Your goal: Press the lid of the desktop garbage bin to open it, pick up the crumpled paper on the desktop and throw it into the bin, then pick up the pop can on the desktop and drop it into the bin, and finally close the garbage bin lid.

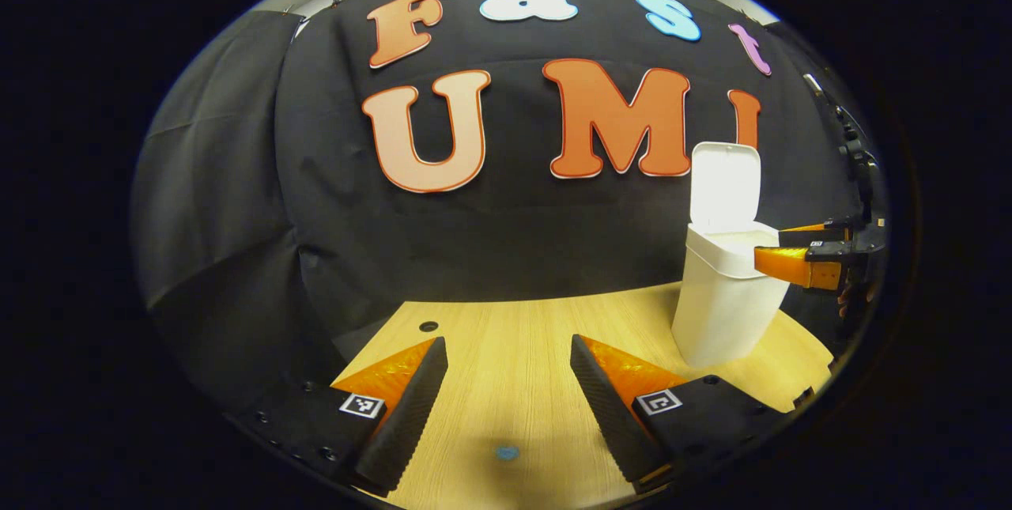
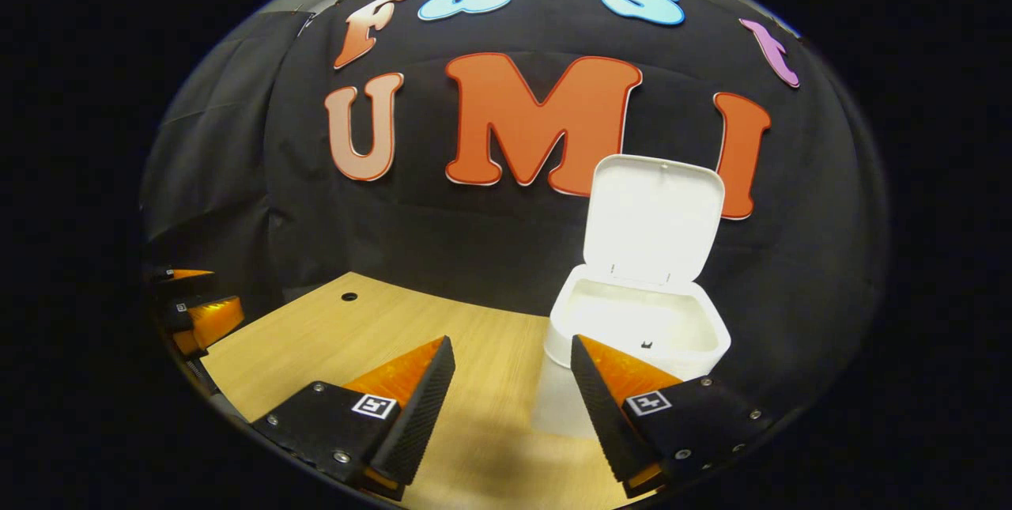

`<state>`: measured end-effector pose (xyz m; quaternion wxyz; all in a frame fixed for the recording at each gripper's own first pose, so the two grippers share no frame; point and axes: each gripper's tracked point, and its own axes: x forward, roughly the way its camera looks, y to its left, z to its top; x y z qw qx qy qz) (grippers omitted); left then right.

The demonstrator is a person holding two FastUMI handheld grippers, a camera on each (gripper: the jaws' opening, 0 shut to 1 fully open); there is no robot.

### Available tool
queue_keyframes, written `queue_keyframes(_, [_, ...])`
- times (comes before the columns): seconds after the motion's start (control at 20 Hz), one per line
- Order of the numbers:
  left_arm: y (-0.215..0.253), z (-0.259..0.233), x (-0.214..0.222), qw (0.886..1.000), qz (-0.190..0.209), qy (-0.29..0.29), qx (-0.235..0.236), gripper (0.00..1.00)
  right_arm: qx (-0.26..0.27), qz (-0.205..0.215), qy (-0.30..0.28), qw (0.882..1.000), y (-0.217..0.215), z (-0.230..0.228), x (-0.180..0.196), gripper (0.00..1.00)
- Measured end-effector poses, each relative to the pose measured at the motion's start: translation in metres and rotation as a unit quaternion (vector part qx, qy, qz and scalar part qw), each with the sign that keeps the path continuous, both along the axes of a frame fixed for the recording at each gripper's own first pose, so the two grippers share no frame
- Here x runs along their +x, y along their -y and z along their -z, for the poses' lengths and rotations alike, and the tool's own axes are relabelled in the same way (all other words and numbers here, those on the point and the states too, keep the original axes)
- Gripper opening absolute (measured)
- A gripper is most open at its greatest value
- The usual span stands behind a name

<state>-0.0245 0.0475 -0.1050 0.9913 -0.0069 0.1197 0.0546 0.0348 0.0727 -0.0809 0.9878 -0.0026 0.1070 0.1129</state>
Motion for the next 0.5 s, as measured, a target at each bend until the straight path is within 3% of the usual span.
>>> queue_keyframes(0.15, [-0.002,0.018,0.0,1.0,0.016,-0.02,-0.003,0.99,-0.004,-0.014,-0.01,1.0,-0.019,0.01,-0.013,0.96])
queue_keyframes(0.5, [0.0,0.073,0.003,0.995,0.067,-0.077,0.005,1.0,-0.022,-0.04,-0.051,0.998,-0.06,0.053,-0.039,0.98])
